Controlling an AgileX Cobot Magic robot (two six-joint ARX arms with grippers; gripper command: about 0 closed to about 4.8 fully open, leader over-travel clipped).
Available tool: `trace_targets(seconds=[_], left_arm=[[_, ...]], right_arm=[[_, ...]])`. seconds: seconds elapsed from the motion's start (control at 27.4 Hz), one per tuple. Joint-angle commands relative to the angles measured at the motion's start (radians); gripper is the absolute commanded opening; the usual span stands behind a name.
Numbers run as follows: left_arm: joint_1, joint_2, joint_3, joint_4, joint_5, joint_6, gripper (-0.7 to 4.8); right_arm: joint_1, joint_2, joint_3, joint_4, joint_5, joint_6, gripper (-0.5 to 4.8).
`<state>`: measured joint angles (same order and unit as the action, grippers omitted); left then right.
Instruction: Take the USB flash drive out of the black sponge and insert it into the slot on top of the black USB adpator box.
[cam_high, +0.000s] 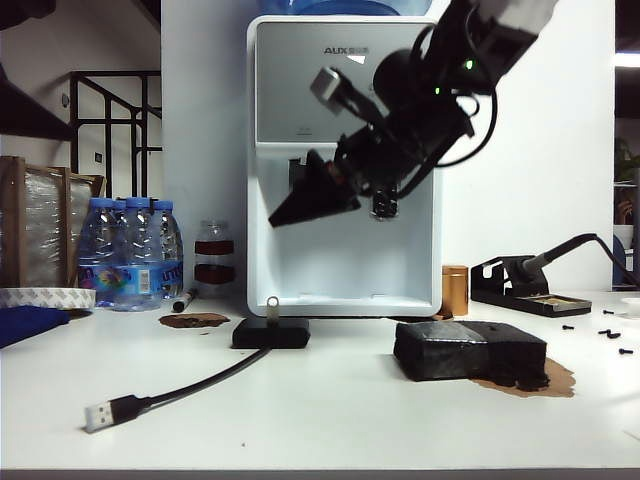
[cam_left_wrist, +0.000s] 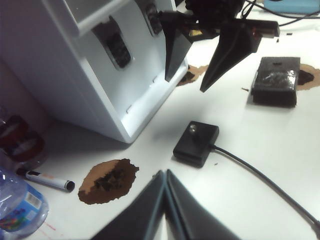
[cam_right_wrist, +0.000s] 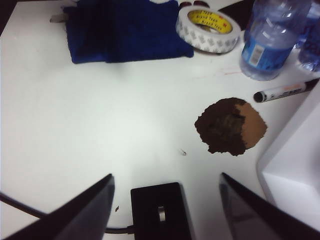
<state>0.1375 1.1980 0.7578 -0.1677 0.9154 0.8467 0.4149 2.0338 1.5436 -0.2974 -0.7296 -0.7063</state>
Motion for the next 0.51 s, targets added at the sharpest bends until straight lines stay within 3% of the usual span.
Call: trace_targets(seconds=[0.04,0.15,0.44,0.51], left_arm=[[0.003,-0.037,0.004,0.011,0.010,-0.055,-0.05],[0.003,-0.058,0.004,0.011,0.018,-0.088,-0.05],[0.003,-0.077,0.004,0.013,0.018,-0.165,-0.05],[0.003,-0.079,0.004,0.013,0.015,-0.176,-0.05]], right_arm=[[0.001,-0.050,0.002,-0.054,0.032,0.001,2.89],[0.001,-0.084,0.002,-0.071,0.031,-0.002,2.36],[0.001,-0.180,0.002,-0.089,0.034,-0.001,2.34],[0.001,-0.202,0.002,-0.107,0.034,-0.001,2.09]])
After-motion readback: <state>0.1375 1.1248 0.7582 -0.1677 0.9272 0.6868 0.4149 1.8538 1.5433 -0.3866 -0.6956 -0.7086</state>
